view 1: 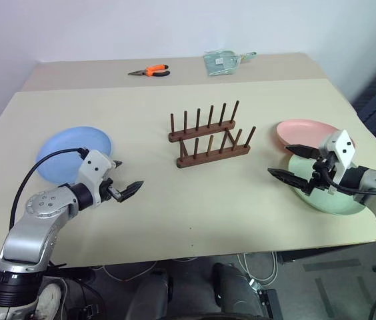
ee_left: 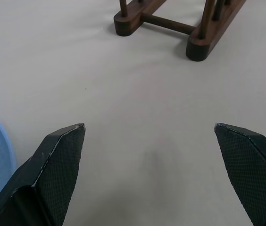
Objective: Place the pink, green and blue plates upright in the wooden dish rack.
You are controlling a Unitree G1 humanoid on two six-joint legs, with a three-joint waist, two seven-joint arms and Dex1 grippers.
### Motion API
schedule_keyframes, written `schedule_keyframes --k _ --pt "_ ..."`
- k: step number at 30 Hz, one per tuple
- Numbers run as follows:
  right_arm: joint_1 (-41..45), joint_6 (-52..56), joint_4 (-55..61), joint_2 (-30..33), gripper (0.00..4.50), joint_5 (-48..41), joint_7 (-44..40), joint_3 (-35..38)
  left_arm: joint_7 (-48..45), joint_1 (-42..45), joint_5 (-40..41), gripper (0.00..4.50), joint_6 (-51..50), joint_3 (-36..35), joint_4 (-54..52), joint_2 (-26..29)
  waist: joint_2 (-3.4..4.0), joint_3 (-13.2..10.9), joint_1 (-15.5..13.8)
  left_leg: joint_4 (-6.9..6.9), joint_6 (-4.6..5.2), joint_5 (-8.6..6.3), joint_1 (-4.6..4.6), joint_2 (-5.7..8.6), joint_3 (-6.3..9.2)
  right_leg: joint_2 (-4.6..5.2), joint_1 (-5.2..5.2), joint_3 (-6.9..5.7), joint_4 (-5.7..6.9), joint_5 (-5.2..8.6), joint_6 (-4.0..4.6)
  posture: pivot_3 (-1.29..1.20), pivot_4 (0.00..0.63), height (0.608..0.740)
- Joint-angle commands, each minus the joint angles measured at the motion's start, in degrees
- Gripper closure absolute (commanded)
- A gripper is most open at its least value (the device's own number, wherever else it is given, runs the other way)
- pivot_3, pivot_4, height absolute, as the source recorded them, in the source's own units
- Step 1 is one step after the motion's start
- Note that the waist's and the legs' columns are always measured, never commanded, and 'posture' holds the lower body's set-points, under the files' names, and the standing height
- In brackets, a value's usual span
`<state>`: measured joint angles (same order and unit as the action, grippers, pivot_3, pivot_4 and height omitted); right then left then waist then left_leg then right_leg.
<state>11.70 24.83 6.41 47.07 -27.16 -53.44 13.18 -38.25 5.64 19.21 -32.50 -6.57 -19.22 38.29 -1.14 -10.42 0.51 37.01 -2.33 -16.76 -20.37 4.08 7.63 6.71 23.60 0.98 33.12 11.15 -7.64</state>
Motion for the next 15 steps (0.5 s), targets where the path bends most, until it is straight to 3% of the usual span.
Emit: schedule_keyframes --k 1,8,15 --pt "2.2 -2.0 -0.1 -0.4 0.04 1.0 0.6 -0.1 0.6 0.3 0.1 0.00 0.4 -0.6 -1.7 -0.2 0.00 0.0 0.0 0.00 0.00 0.00 0.00 0.00 0.00 0.00 0.00 0.00 0.00 0.00 0.00 0.00 0.150 0.740" --pt "2.4 1.7 1.3 -0.1 0.04 -0.5 -0.9 -1.6 -0.8 2.3 -0.6 0.00 2.1 2.1 0.8 -0.7 0.00 0.0 -0.2 0.00 0.00 0.00 -0.01 0.02 0.00 0.01 0.00 0.00 -0.01 0.00 0.01 0.00 0.150 0.740" --pt "-4.5 3.7 12.4 -2.4 0.04 0.7 3.6 -3.1 -8.8 15.0 -5.8 0.00 8.6 14.7 17.3 -5.0 0.00 0.0 -1.3 0.06 0.00 0.00 -0.02 0.06 0.01 0.01 -0.03 -0.03 0.00 -0.01 0.00 0.00 0.150 0.740"
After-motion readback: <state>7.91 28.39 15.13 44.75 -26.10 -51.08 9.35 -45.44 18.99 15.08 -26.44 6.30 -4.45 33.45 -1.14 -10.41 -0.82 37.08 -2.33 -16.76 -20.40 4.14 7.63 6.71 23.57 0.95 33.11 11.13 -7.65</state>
